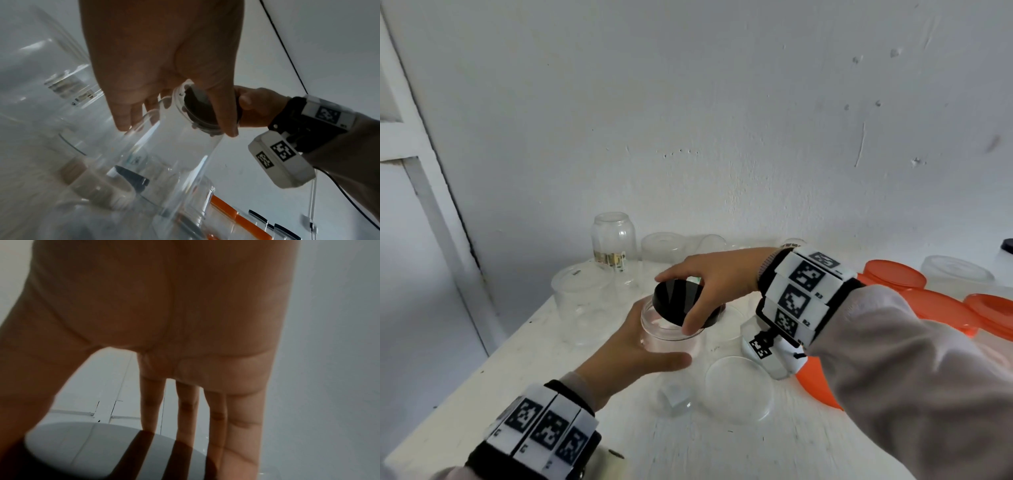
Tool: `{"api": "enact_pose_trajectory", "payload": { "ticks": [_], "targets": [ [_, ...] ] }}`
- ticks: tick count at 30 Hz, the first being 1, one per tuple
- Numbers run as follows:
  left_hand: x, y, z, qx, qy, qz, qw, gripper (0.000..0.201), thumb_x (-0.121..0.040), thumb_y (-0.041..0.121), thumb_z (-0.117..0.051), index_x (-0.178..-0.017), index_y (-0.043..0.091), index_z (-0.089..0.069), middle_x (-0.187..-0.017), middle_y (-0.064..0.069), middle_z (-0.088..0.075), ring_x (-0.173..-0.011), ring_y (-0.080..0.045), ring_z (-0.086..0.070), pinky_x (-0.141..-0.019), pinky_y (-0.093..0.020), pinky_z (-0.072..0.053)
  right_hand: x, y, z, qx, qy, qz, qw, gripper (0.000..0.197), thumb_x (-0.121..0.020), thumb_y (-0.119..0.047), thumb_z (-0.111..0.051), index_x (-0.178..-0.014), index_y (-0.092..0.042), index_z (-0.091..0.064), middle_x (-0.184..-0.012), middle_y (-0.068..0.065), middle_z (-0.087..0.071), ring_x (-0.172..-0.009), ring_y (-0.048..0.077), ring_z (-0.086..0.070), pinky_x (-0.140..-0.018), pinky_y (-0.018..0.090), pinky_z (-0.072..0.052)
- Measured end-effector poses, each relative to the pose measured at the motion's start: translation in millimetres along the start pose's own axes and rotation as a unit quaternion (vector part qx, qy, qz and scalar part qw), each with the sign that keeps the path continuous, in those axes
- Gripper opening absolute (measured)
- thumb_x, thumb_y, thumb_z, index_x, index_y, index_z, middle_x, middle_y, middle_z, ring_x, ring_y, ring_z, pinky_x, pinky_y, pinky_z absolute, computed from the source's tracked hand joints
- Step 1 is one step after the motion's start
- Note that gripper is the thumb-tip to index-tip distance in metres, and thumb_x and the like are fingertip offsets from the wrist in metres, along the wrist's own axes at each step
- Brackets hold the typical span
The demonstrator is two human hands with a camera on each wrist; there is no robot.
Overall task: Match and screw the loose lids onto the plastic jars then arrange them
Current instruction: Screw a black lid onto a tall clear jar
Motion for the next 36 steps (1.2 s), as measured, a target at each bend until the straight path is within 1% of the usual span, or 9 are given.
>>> {"api": "enact_pose_trajectory", "payload": {
  "ticks": [4, 6, 10, 16, 23, 28, 33, 35, 36],
  "targets": [
    [3, -1, -4, 0.008, 0.003, -0.005, 1.0, 0.094, -0.059, 0.027, -0.084, -0.138, 0.033, -0.034, -0.133, 0.011, -0.053, -0.121, -0.009, -0.052, -0.103, -0.037, -0.045, -5, -16, -1, 0.05, -0.027, 0.005, 0.998, 0.082, -0.072, -0.043, -0.078, -0.141, -0.046, -0.033, -0.137, -0.015, -0.039, -0.117, 0.014, -0.048, -0.093, 0.03, -0.048],
    [4, -1, -5, 0.007, 0.002, -0.007, 1.0, 0.093, -0.059, 0.028, -0.084, -0.137, 0.034, -0.034, -0.133, 0.011, -0.053, -0.121, -0.009, -0.052, -0.104, -0.038, -0.044, -7, -21, -1, 0.079, -0.037, 0.005, 0.996, 0.082, -0.073, -0.041, -0.077, -0.141, -0.045, -0.033, -0.138, -0.014, -0.037, -0.119, 0.016, -0.047, -0.091, 0.031, -0.05],
    [4, -2, -5, 0.008, 0.002, -0.007, 1.0, 0.091, -0.058, 0.029, -0.083, -0.135, 0.034, -0.035, -0.132, 0.012, -0.054, -0.12, -0.007, -0.052, -0.101, -0.031, -0.045, -8, -26, 0, 0.11, -0.045, 0.001, 0.993, 0.081, -0.072, -0.041, -0.078, -0.141, -0.044, -0.034, -0.139, -0.012, -0.038, -0.124, 0.021, -0.046, -0.097, 0.037, -0.047],
    [2, -2, -5, 0.017, -0.009, -0.004, 1.0, 0.091, -0.059, 0.028, -0.083, -0.134, 0.037, -0.033, -0.131, 0.015, -0.052, -0.119, -0.002, -0.05, -0.086, -0.015, -0.043, -9, -28, 0, 0.134, -0.042, 0.015, 0.99, 0.082, -0.07, -0.039, -0.08, -0.138, -0.048, -0.035, -0.135, -0.018, -0.036, -0.125, 0.012, -0.037, -0.091, 0.029, -0.039],
    [2, -5, -5, 0.011, -0.007, -0.002, 1.0, 0.093, -0.058, 0.031, -0.084, -0.135, 0.036, -0.033, -0.132, 0.015, -0.051, -0.12, -0.003, -0.05, -0.09, -0.019, -0.043, -7, -32, 1, 0.152, -0.04, 0.004, 0.988, 0.083, -0.069, -0.045, -0.079, -0.14, -0.045, -0.036, -0.141, -0.014, -0.037, -0.128, 0.014, -0.039, -0.095, 0.032, -0.043],
    [1, -8, -4, 0.008, -0.005, -0.004, 1.0, 0.092, -0.059, 0.033, -0.085, -0.135, 0.039, -0.033, -0.132, 0.017, -0.051, -0.121, -0.002, -0.049, -0.095, -0.022, -0.042, -9, -32, 1, 0.144, -0.011, -0.025, 0.989, 0.084, -0.06, -0.063, -0.077, -0.134, -0.043, -0.043, -0.124, -0.016, -0.048, -0.108, 0.016, -0.058, -0.091, 0.037, -0.05],
    [0, -8, -5, 0.009, -0.01, -0.014, 1.0, 0.088, -0.06, 0.035, -0.084, -0.131, 0.048, -0.033, -0.13, 0.028, -0.047, -0.12, 0.009, -0.042, -0.091, -0.014, -0.036, -10, -31, -2, 0.153, 0.026, -0.051, 0.987, 0.077, -0.057, -0.078, -0.067, -0.117, -0.033, -0.052, -0.091, -0.016, -0.054, -0.064, 0.001, -0.056, -0.059, 0.025, -0.048],
    [0, -8, -4, 0.01, -0.008, -0.01, 1.0, 0.086, -0.059, 0.034, -0.084, -0.127, 0.049, -0.034, -0.128, 0.028, -0.048, -0.118, 0.011, -0.043, -0.088, -0.012, -0.036, -10, -30, -2, 0.165, 0.015, -0.061, 0.984, 0.08, -0.058, -0.08, -0.064, -0.121, -0.032, -0.05, -0.103, -0.014, -0.058, -0.07, 0.001, -0.058, -0.06, 0.024, -0.042],
    [0, -9, -4, 0.011, -0.007, -0.009, 1.0, 0.087, -0.059, 0.033, -0.084, -0.128, 0.048, -0.034, -0.128, 0.026, -0.049, -0.118, 0.009, -0.045, -0.087, -0.013, -0.038, -10, -29, -2, 0.165, -0.001, -0.064, 0.984, 0.084, -0.059, -0.078, -0.065, -0.128, -0.035, -0.045, -0.117, -0.013, -0.056, -0.086, 0.005, -0.059, -0.068, 0.025, -0.043]
  ]
}}
Point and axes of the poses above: each hand's wrist, its own x-axis away from the middle knuckle, its own z-axis out of the back of the hand, y = z × x, the point moved 4 cm from there along -x, towards the middle knuckle
